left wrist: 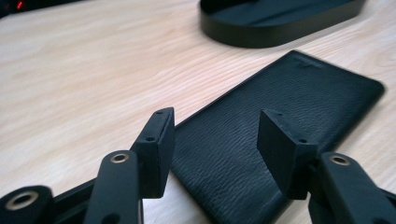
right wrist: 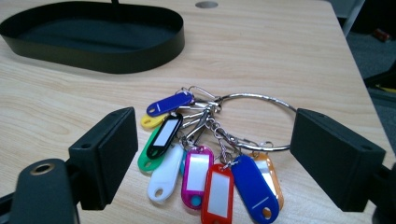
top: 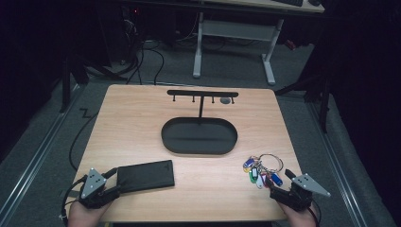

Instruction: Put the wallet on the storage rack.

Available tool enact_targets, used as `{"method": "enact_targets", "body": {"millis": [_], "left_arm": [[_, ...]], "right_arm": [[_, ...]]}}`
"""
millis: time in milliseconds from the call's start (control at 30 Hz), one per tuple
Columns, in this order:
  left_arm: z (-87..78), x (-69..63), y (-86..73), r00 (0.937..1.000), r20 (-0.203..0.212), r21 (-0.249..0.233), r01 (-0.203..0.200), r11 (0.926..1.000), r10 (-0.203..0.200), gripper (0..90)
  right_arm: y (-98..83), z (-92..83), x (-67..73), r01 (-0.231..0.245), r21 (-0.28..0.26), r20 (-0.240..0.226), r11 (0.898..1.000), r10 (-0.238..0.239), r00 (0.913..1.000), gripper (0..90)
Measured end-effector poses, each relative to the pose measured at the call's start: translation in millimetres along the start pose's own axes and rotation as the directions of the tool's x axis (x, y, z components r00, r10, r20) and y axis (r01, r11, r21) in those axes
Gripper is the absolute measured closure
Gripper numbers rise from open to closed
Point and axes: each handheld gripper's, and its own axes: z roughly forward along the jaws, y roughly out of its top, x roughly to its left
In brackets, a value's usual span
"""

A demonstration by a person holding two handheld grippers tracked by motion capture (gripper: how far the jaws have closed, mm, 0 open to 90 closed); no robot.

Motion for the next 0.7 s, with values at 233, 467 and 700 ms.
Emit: {"method": "enact_targets", "body": {"millis": [233, 467, 700], "left_arm": [[-12.4, 9.8, -9.9, 0.9932, -0.083, 0.059, 0.087, 0.9944, -0.082, 62.6], [-10.9, 5.5, -21.7, 0.9921, -0.125, 0.198, 0.035, 0.9797, -0.010, 85.5], [-7.4, -7.6, -22.0, 0.9988, -0.041, 0.225, -0.015, 0.9744, 0.025, 89.0]], "right_arm": [[-1.1, 2.6, 1.8, 0.007, 0.026, -0.011, 1.000, -0.006, 0.9999, 15.1], [-0.7, 2.9, 0.4, 0.004, 0.034, -0.011, 0.999, -0.003, 0.9999, 15.1], [-0.7, 3.0, -0.5, 0.000, 0.032, -0.011, 0.999, 0.001, 0.9999, 14.9]]}}
